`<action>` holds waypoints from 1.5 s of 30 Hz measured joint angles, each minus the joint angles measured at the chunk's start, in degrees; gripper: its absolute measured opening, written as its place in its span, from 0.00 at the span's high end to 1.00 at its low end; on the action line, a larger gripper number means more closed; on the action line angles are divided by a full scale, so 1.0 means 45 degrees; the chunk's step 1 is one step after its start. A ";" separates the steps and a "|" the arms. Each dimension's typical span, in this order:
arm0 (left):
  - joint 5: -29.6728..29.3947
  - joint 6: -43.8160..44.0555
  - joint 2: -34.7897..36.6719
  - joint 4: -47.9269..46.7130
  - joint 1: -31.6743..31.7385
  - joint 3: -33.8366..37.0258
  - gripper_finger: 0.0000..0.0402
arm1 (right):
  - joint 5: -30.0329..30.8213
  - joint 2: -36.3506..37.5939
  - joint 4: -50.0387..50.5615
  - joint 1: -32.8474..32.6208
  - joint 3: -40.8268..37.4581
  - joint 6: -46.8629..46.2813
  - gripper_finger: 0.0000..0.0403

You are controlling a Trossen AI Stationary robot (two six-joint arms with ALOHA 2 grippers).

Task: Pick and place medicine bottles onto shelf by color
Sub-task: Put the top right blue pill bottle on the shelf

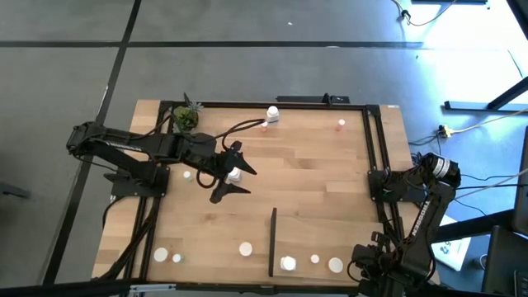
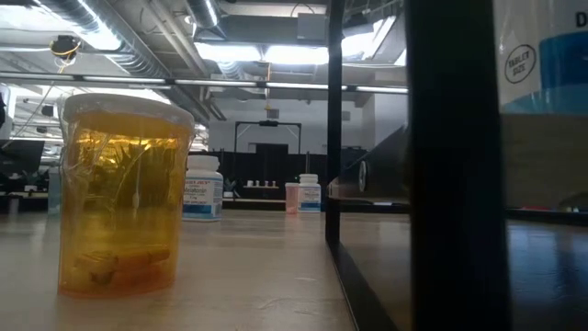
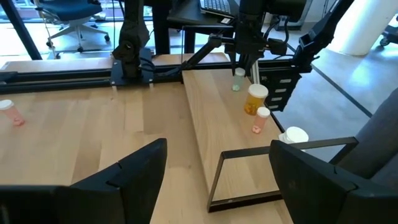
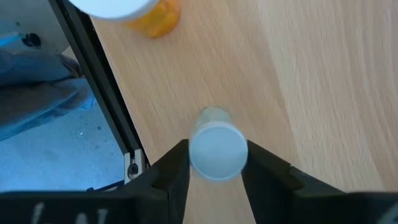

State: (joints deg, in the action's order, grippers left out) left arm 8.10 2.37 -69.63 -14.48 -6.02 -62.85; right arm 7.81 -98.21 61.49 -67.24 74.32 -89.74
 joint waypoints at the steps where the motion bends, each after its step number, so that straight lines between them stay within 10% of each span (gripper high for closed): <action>1: 0.0000 0.0000 0.0000 0.0000 -0.0004 0.0000 0.31 | 0.0002 0.0000 0.0007 0.0000 0.0000 0.0002 0.68; 16: 0.0000 0.0000 0.0000 0.0000 -0.0005 0.0000 0.31 | -0.0054 0.0000 0.0131 0.0000 0.0000 0.0002 0.50; 45: 0.0004 0.0000 0.0002 -0.0005 -0.0002 0.0000 0.31 | -0.0554 0.0597 0.0303 0.0243 0.0010 -0.0043 0.49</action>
State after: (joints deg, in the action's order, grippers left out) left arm 8.12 2.37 -69.62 -14.50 -6.03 -62.85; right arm 5.32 -95.53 62.86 -66.15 74.37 -89.94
